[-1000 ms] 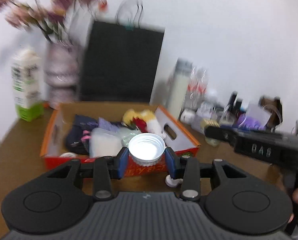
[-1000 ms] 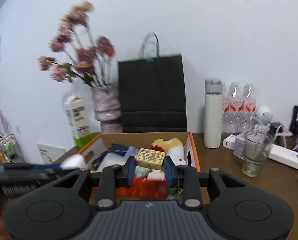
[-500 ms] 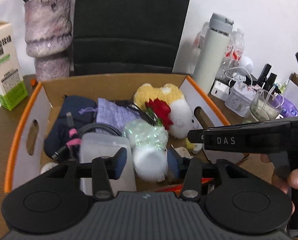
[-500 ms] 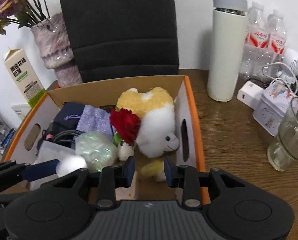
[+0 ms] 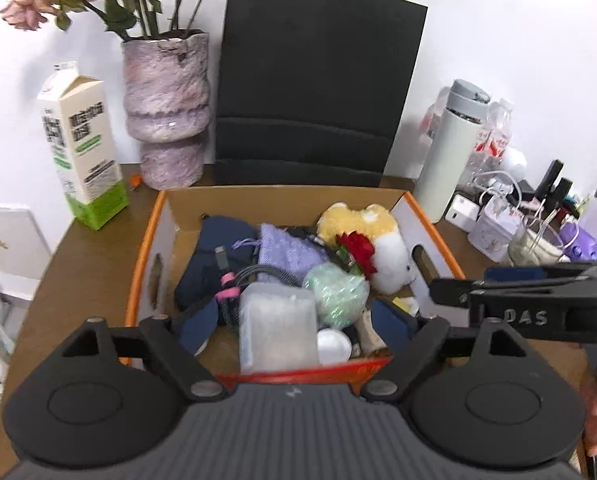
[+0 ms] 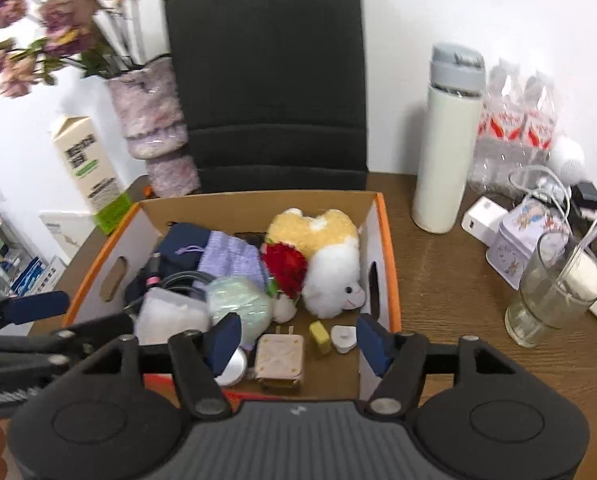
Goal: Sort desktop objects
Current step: 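Drop the white cap into the box with the left tool while the right tool drops the yellow block, then grasp the blue snack packet with the right tool while the left tool grasps a small white cap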
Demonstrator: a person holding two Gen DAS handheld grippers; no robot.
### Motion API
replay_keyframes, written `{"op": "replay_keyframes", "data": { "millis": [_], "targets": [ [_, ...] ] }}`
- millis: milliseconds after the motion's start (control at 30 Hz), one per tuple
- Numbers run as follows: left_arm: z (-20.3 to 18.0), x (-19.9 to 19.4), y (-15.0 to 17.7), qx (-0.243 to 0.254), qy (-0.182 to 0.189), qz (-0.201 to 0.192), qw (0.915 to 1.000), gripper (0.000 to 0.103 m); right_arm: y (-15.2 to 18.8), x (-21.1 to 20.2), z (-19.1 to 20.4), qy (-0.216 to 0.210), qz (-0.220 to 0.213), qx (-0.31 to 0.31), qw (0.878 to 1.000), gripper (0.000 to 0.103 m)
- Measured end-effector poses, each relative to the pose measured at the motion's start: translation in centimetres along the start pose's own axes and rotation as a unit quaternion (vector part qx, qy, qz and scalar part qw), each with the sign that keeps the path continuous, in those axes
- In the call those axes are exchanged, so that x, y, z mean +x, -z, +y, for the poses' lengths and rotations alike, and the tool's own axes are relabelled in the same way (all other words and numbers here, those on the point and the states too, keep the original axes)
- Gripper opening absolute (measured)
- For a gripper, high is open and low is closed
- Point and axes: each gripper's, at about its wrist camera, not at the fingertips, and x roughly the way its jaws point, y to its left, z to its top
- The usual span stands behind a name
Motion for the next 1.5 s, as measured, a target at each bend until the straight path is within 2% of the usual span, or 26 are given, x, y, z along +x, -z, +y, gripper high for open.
{"op": "replay_keyframes", "data": {
  "millis": [167, 300, 367, 400, 467, 533, 633, 700, 767, 833, 900, 1033, 1133, 1200, 1300, 1400, 1500],
  "targets": [
    [0.6, -2.5, 0.7, -0.019, -0.015, -0.012, 0.9997, 0.096, 0.7, -2.7, 1.6, 0.002, -0.017, -0.015, 1.0, 0.071],
    [0.8, -4.3, 3.6, -0.023, -0.054, -0.052, 0.9969, 0.101, 4.0, -4.8, 3.0, 0.02, -0.077, -0.041, 0.996, 0.075],
    [1.0, -4.9, 6.2, -0.023, -0.062, -0.063, 0.9958, 0.102, 6.6, -5.5, 3.4, 0.02, -0.104, -0.05, 0.993, 0.075],
    [1.4, -5.2, 7.7, -0.034, -0.052, -0.055, 0.9965, 0.102, 8.1, -5.7, 3.4, 0.022, -0.113, -0.049, 0.992, 0.075],
    [2.6, -6.1, 11.4, -0.064, -0.006, -0.039, 0.9972, 0.102, 12.2, -6.3, 3.2, 0.027, -0.127, -0.046, 0.99, 0.075],
    [3.4, -7.6, 15.8, -0.08, 0.013, -0.046, 0.9956, 0.102, 16.9, -7.1, 2.9, 0.025, -0.131, -0.049, 0.99, 0.076],
    [3.9, -10.0, 22.4, -0.096, -0.006, -0.067, 0.9931, 0.102, 23.9, -8.1, 2.3, 0.016, -0.12, -0.041, 0.992, 0.076],
    [3.8, -11.0, 25.4, -0.094, -0.027, -0.069, 0.9928, 0.102, 27.4, -8.4, 1.8, 0.009, -0.093, -0.015, 0.996, 0.075],
    [3.0, -11.8, 27.3, -0.061, -0.041, -0.055, 0.9958, 0.102, 30.1, -9.0, 1.2, -0.003, -0.08, 0.018, 0.997, 0.075],
    [2.3, -12.3, 28.2, -0.042, -0.04, -0.056, 0.9967, 0.102, 31.3, -10.0, 1.4, -0.003, -0.088, 0.01, 0.996, 0.075],
    [1.6, -12.3, 28.1, -0.035, -0.023, -0.064, 0.9971, 0.102, 31.4, -10.4, 1.5, -0.007, -0.091, 0.014, 0.996, 0.075],
    [0.6, -11.3, 27.2, -0.018, -0.026, -0.064, 0.9974, 0.102, 30.2, -10.3, 1.3, -0.011, -0.108, 0.017, 0.994, 0.074],
    [0.5, -10.3, 26.3, -0.01, -0.014, -0.065, 0.9978, 0.102, 28.1, -9.8, 0.7, 0.001, -0.123, -0.001, 0.992, 0.075],
    [0.0, -9.1, 25.4, -0.003, -0.003, -0.07, 0.9975, 0.102, 25.8, -8.7, 0.1, 0.007, -0.134, -0.01, 0.991, 0.079],
    [-1.5, -6.8, 23.5, 0.028, 0.007, -0.075, 0.9968, 0.102, 21.9, -5.9, -1.0, -0.009, -0.153, -0.01, 0.988, 0.084],
    [-3.0, -4.7, 21.9, 0.048, 0.032, -0.061, 0.9964, 0.101, 17.5, -1.4, -1.8, -0.005, -0.134, 0.004, 0.991, 0.084],
    [-4.3, -3.2, 20.7, 0.065, 0.055, -0.056, 0.9948, 0.101, 14.7, 2.7, -2.9, 0.003, -0.109, 0.036, 0.993, 0.081]
  ]
}}
